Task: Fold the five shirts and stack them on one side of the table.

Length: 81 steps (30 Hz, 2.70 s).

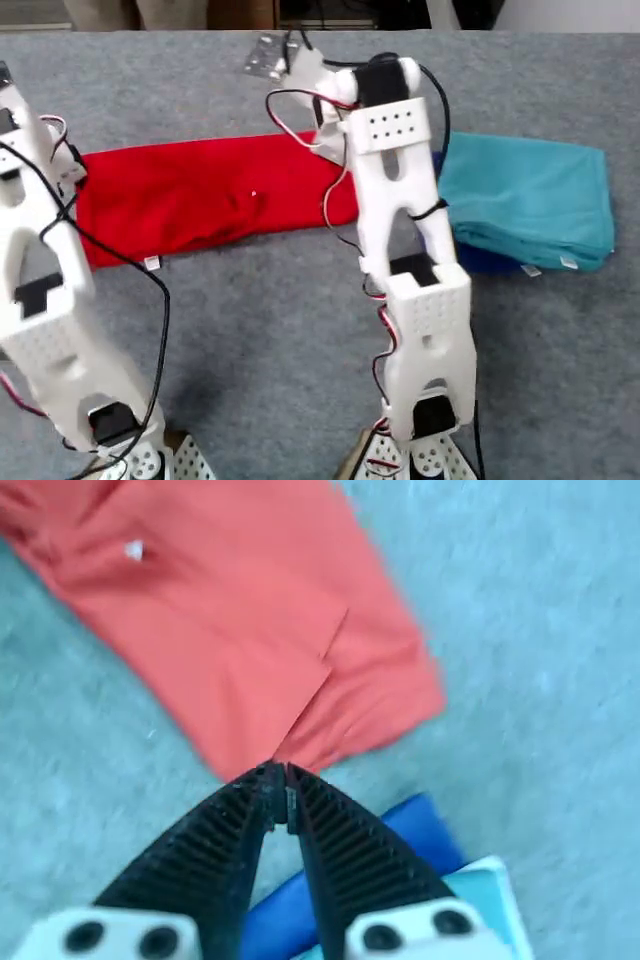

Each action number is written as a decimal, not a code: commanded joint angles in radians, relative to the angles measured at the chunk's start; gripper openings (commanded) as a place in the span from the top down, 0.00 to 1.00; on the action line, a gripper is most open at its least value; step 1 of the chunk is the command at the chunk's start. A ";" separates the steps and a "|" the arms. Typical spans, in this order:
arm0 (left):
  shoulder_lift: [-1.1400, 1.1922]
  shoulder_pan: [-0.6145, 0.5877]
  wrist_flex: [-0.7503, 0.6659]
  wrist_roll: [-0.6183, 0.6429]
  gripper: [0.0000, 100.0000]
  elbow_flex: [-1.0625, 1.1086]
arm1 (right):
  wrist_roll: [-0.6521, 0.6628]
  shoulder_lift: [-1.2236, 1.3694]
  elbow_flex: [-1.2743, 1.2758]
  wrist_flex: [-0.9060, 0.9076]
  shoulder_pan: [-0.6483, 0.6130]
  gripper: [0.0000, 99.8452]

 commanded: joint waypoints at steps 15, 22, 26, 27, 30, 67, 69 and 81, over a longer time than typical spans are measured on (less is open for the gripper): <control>0.619 -0.051 0.319 -0.078 0.82 -0.827 | -0.068 -0.136 0.183 0.017 0.070 1.00; 0.630 -0.075 0.321 -0.092 0.80 -0.824 | -0.069 -0.145 0.185 0.018 0.058 1.00; 0.641 -0.075 0.319 -0.141 0.80 -0.761 | -0.069 -0.159 0.185 0.018 0.042 1.00; 0.645 -0.075 0.319 -0.143 0.81 -0.738 | -0.069 -0.163 0.185 0.018 0.041 1.00; 0.664 -0.069 0.319 -0.137 0.88 -0.687 | -0.071 -0.171 0.176 0.017 0.045 1.00; -0.031 0.058 0.336 -0.118 0.98 -0.453 | -0.580 0.012 0.417 -0.747 0.128 1.00; -0.085 0.149 0.336 -0.118 0.98 -0.376 | -0.580 0.044 0.440 -0.802 0.137 1.00; -0.185 0.548 0.333 -0.114 0.98 -0.227 | -0.635 0.117 0.447 -0.896 0.222 1.00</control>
